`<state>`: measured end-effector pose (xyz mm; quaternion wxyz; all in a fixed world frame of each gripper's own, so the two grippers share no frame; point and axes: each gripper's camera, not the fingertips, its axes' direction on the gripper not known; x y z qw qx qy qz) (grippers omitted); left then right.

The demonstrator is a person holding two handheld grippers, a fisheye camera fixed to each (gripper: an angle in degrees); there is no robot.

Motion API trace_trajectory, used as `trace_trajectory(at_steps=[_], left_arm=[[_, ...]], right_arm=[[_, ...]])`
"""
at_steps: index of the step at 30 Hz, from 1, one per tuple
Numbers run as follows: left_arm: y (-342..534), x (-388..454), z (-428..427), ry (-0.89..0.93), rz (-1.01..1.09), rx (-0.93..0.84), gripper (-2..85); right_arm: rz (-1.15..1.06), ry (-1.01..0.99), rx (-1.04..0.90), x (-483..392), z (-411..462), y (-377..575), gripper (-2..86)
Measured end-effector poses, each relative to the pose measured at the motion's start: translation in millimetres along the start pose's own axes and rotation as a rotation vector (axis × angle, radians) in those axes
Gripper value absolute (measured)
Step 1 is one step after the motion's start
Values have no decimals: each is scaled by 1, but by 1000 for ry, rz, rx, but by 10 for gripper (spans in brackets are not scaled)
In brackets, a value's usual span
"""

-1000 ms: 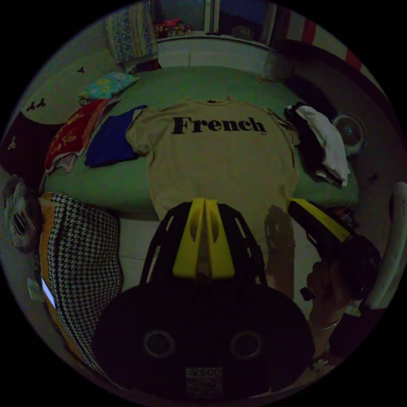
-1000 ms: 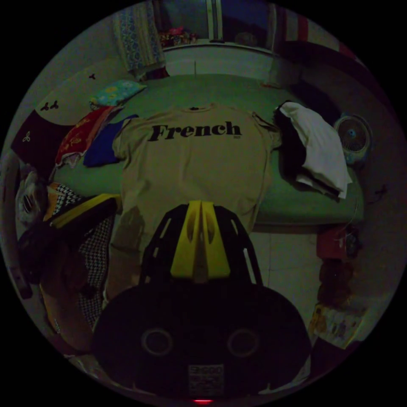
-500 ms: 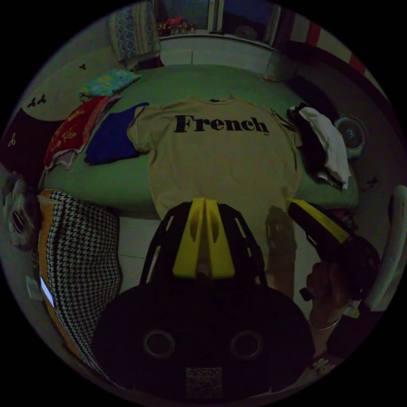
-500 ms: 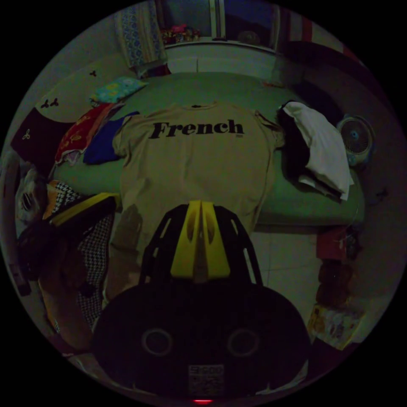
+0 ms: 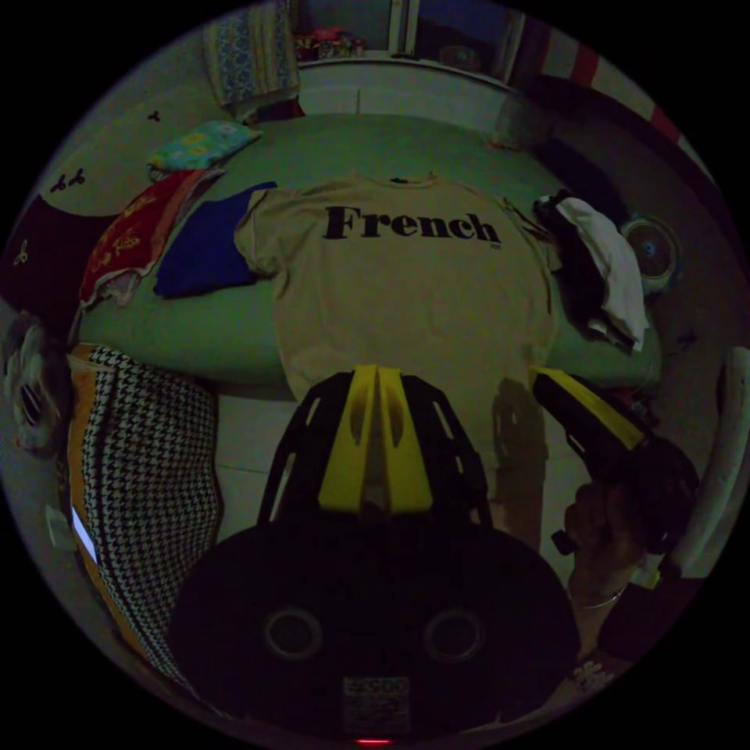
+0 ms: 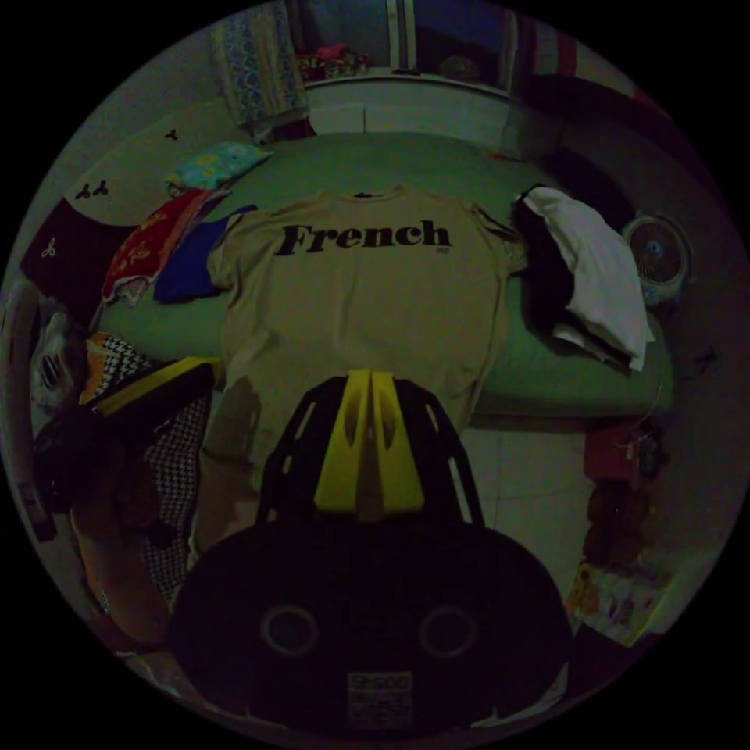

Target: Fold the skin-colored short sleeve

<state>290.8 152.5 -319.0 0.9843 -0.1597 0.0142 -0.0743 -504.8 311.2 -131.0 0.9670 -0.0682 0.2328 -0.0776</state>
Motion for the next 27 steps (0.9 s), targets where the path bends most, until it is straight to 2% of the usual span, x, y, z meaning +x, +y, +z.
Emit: trace_trajectory(at_steps=[19,27], left_arm=[[-41,-97,81,11,-19,-22,4],[-66,-171,126,-18,-34,6,4]], right_arm=[[-26,5,-16,-83,116,-157,-13],[-156,-119,-24,-149,191,-272,-14]])
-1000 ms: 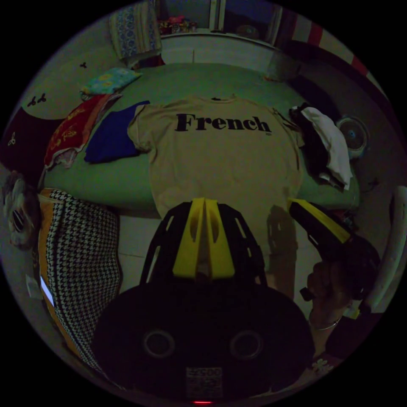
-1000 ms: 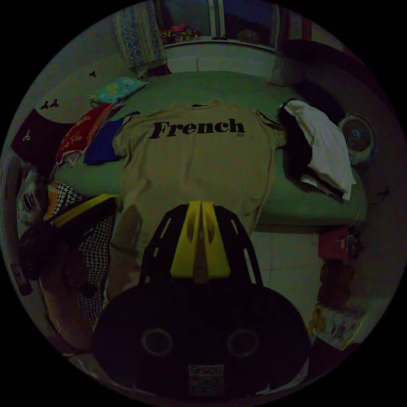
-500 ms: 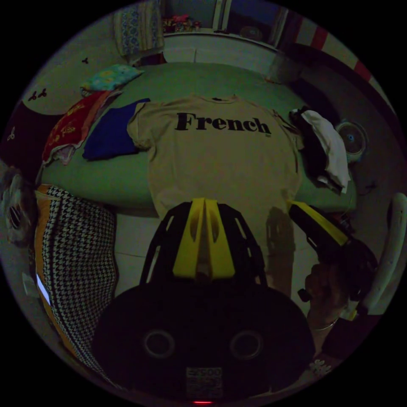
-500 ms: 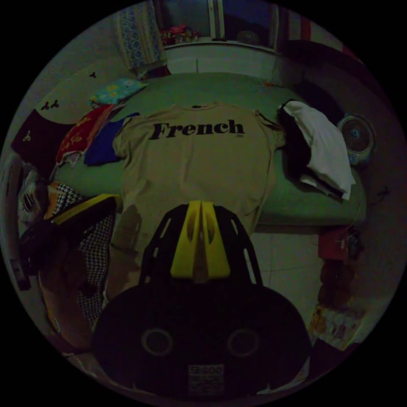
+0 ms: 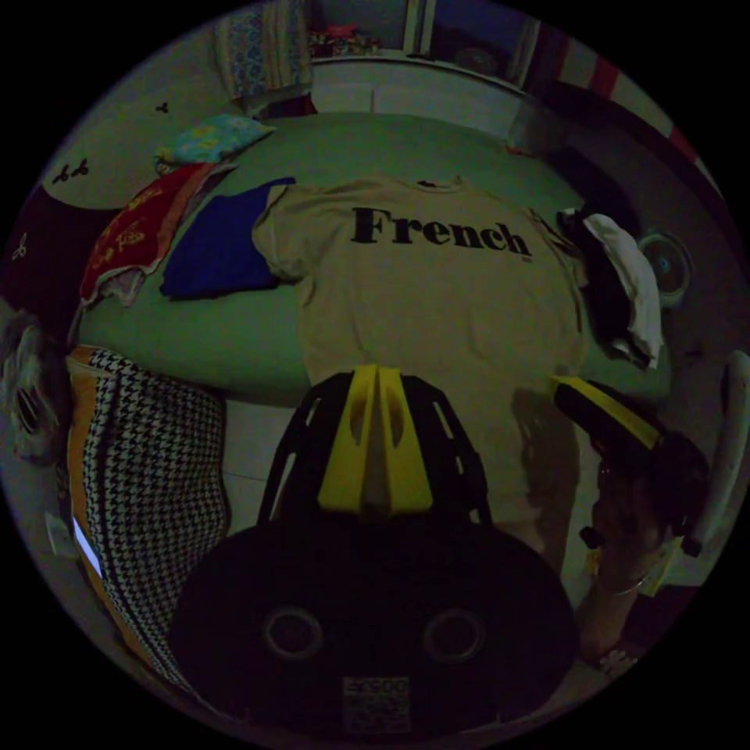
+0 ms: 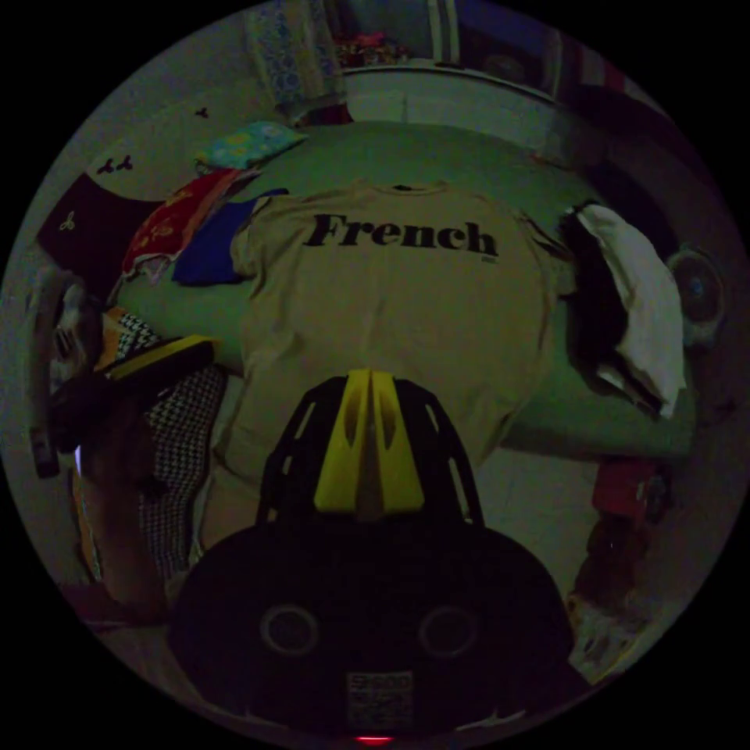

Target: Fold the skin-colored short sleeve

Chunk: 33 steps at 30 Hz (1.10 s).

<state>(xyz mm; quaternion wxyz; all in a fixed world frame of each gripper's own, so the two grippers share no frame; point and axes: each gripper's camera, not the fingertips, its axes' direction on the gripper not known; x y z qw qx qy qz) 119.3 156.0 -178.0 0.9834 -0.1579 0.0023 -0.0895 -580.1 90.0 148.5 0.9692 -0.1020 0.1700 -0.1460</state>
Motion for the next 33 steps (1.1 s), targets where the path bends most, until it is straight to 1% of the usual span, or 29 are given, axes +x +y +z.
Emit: trace_trajectory(at_steps=[1,5,7,9,10,12,16,18,23,25,26,29,31,32,33], left_arm=[[-5,-14,10,-19,-18,-3,4],[-28,-69,40,-108,-111,-17,3],[-39,-95,50,-93,-151,5,3],[-48,-119,59,-67,-186,44,2],[-54,-133,66,-55,-196,77,2],[-62,-153,78,-34,-219,97,1],[-77,-187,110,39,-240,100,2],[-82,-199,122,72,-242,109,2],[-104,-232,157,78,-256,140,2],[-111,-242,168,73,-270,139,3],[-115,-249,176,78,-275,130,4],[-121,-264,194,119,-301,126,4],[-123,-272,204,118,-312,119,3],[-125,-277,210,117,-311,116,2],[-126,-279,212,119,-302,117,2]], right_arm=[[-16,-5,0,-4,5,-13,-14],[-217,-96,80,-42,38,-111,-13],[-319,-148,98,-63,55,-158,-12],[-473,-206,88,-95,83,-221,-10],[-502,-210,89,-102,90,-236,-9],[-593,-193,96,-131,123,-302,0],[-608,-204,14,-165,183,-410,62],[-586,-236,-66,-184,225,-475,88],[-532,-257,-200,-222,304,-575,113],[-521,-230,-239,-234,331,-605,123],[-516,-185,-260,-242,349,-622,124],[-498,-91,-313,-254,389,-659,103],[-504,-15,-302,-258,405,-678,64],[-519,21,-281,-259,412,-690,31],[-541,10,-266,-259,415,-702,12]])
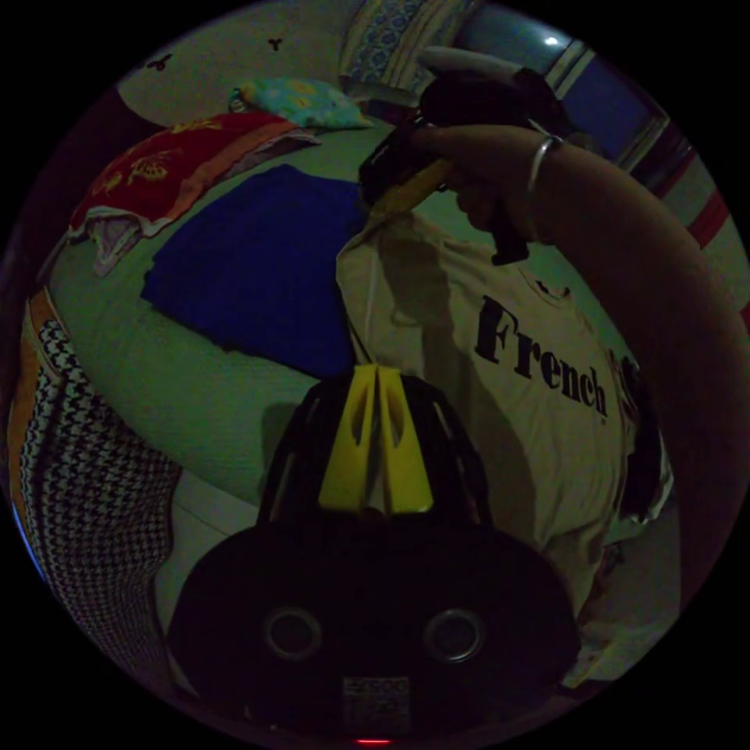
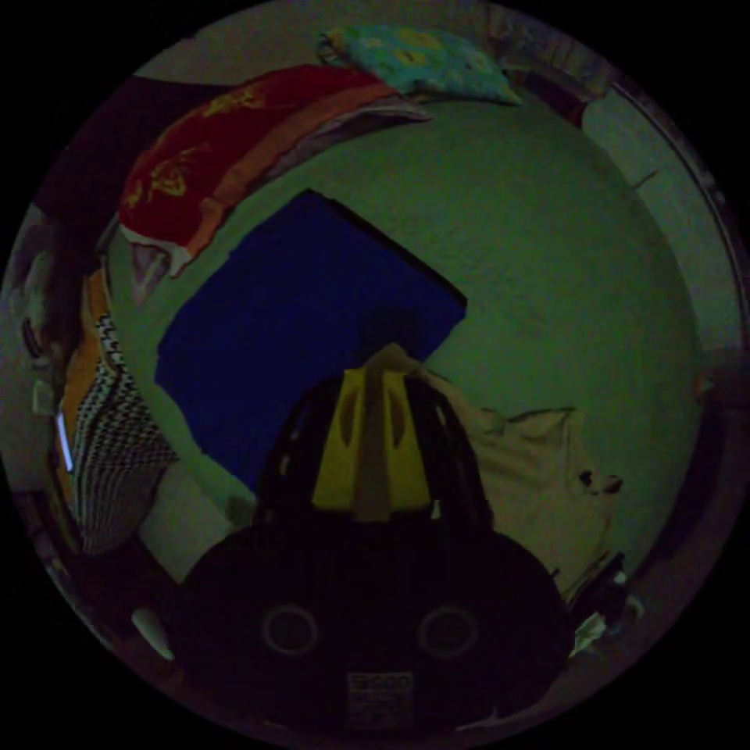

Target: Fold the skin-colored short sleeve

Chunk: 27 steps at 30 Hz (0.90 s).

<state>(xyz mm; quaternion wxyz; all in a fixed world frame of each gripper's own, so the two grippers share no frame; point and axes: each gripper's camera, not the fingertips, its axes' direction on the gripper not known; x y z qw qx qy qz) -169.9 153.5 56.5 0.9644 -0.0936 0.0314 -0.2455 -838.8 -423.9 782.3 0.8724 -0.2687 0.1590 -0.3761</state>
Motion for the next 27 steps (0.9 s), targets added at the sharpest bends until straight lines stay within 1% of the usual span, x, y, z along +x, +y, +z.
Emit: trace_trajectory(at_steps=[4,8,10,13,15,17,19,22,24,27], left_arm=[[-5,-13,6,19,25,34,1],[-4,-21,1,41,52,103,3],[-6,-25,6,49,53,96,5],[-8,-36,18,-8,-8,83,14],[-11,-42,25,-43,-42,64,26],[-16,-47,38,-30,-45,31,75],[-20,-50,49,4,-40,14,93],[-26,-53,62,-8,-55,12,84],[-29,-55,69,-10,-67,8,60],[-33,-57,78,11,-39,19,47]], right_arm=[[1,-83,82,30,-11,-20,-6],[62,-57,158,74,-21,-33,-7],[72,-65,143,91,-16,-42,-5],[80,-116,107,113,-3,-65,15],[78,-164,105,124,6,-89,58],[69,-179,84,128,17,-111,85],[63,-170,52,131,30,-134,99],[72,-160,11,138,52,-165,101],[80,-116,-24,147,67,-183,95],[79,-74,3,165,70,-193,59]])
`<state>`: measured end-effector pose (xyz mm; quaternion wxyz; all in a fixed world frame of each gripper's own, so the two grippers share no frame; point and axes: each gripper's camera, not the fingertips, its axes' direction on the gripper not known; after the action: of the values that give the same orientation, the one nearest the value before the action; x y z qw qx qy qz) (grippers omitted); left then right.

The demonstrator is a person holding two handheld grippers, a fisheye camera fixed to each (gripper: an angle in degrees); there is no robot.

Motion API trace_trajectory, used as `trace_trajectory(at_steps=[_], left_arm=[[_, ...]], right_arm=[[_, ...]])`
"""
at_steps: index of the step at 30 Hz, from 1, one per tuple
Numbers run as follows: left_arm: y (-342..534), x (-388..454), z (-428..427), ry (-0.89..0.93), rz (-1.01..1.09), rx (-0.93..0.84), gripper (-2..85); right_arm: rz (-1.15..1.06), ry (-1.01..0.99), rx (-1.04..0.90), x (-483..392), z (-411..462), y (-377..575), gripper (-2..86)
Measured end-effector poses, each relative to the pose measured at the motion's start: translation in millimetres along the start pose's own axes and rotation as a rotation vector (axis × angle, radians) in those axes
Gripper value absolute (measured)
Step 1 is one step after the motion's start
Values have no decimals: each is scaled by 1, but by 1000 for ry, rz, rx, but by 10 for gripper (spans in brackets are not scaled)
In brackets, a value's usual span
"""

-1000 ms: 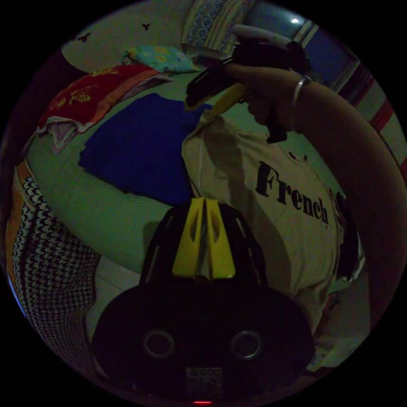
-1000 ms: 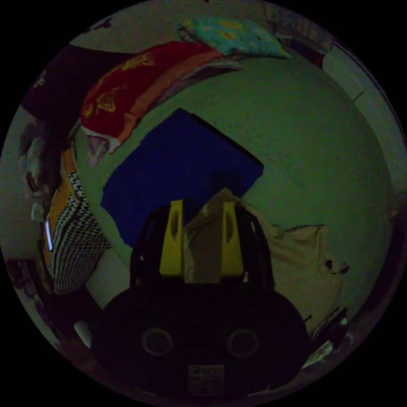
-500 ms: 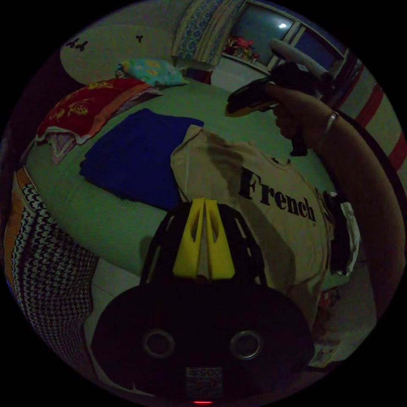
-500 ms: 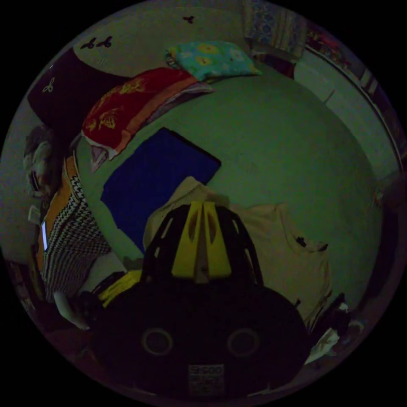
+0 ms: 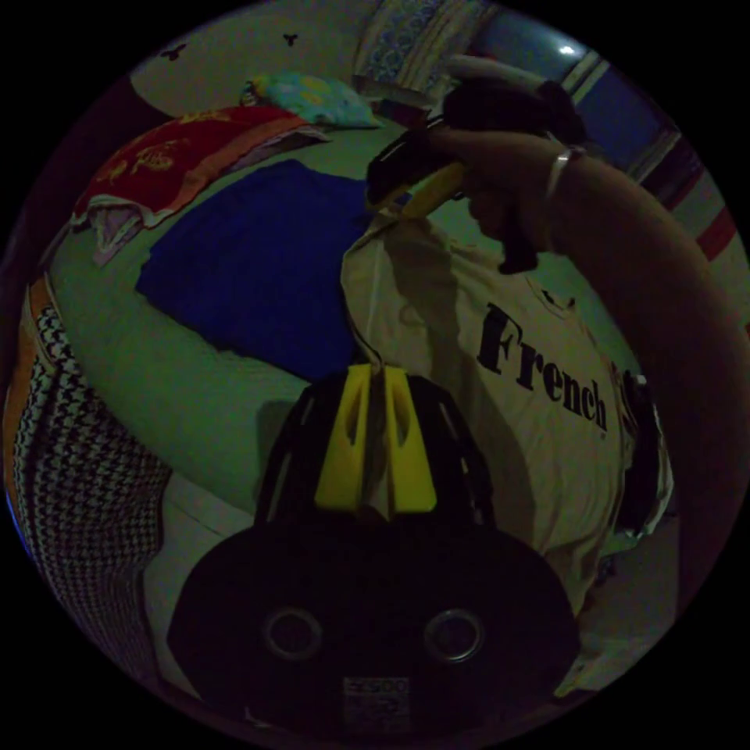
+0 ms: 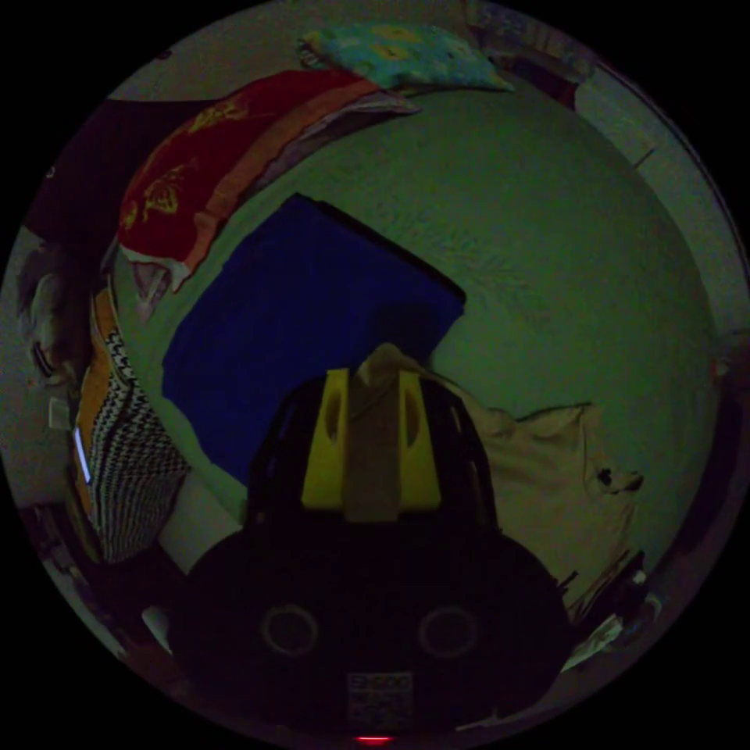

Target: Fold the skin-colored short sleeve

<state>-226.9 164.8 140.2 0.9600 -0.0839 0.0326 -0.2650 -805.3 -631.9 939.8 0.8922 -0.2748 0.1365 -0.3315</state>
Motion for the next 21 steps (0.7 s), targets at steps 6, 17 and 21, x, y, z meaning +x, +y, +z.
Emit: trace_trajectory(at_steps=[6,17,21], left_arm=[[3,2,-4,36,28,65,32],[32,60,5,13,246,41,31],[41,71,19,-53,267,-20,49]], right_arm=[[-2,-86,119,55,-38,17,-9],[249,-245,172,214,-37,105,17],[303,-203,183,248,-32,130,60]])
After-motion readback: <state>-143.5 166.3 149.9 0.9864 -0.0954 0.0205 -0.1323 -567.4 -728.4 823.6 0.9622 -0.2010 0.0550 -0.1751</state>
